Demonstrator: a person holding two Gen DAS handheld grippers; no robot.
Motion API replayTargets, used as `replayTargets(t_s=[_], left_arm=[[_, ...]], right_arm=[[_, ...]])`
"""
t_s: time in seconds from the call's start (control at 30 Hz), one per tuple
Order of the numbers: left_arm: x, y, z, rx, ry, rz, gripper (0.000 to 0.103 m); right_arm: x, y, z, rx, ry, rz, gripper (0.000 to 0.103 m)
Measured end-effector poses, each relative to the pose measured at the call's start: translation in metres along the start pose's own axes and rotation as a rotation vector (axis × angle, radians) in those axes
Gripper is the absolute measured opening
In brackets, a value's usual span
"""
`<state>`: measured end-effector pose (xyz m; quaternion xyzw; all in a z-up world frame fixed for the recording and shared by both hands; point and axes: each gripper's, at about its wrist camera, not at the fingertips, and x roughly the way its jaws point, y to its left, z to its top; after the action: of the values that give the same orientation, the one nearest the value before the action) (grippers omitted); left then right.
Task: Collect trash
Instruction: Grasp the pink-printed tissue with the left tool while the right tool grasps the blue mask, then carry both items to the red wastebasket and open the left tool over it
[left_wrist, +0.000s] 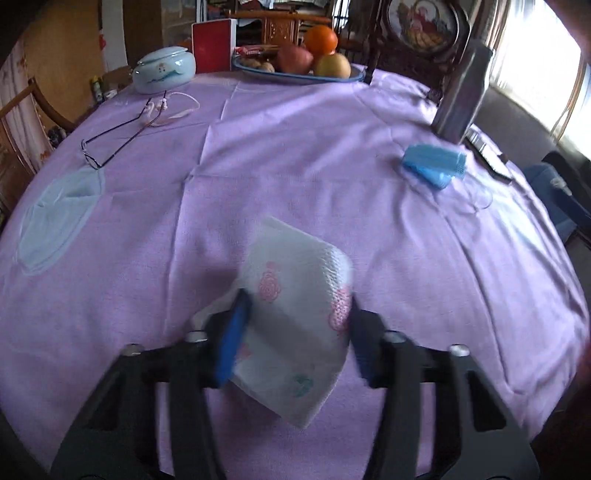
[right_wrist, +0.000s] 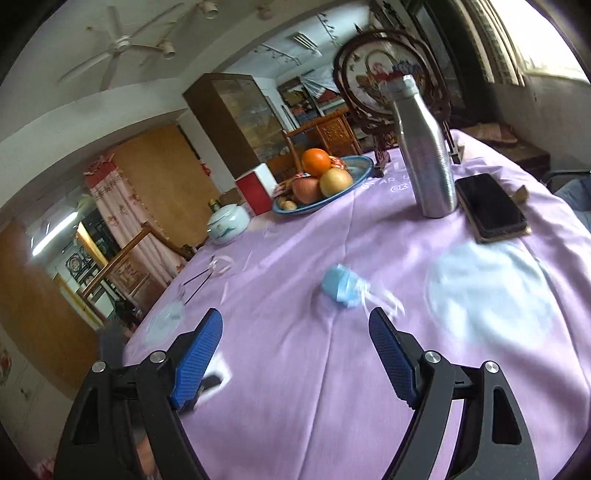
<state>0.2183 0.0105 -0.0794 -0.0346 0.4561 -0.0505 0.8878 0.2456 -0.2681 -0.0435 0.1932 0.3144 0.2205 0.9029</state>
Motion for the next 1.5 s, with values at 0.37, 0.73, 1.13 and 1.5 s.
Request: replayTargets(t_s=[0.37, 0.73, 1.13, 1.5], left_arm=[[-0.005, 0.009, 0.001, -0.064, -0.031, -0.091, 0.028], [-0.005, 0.022, 0.002, -0.14, -0.03, -0.152, 0.028], [-0.003, 0.015, 0.003, -0.11, -0.02, -0.122, 0.03], [-0.04, 0.019, -0.003, -0.105, -0.161, -0.168, 0.011]], right_arm=[[0.108, -0.026, 0.025, 0.031, 0.119, -0.111, 0.08], [0.116, -0.042, 0.018, 0.101, 0.189, -0.073, 0.013], [0.123, -0.029, 0.011, 0.043, 0.228, -0.062, 0.013], [0.081, -0.029, 0.029, 0.017, 0.021, -0.057, 0.006]])
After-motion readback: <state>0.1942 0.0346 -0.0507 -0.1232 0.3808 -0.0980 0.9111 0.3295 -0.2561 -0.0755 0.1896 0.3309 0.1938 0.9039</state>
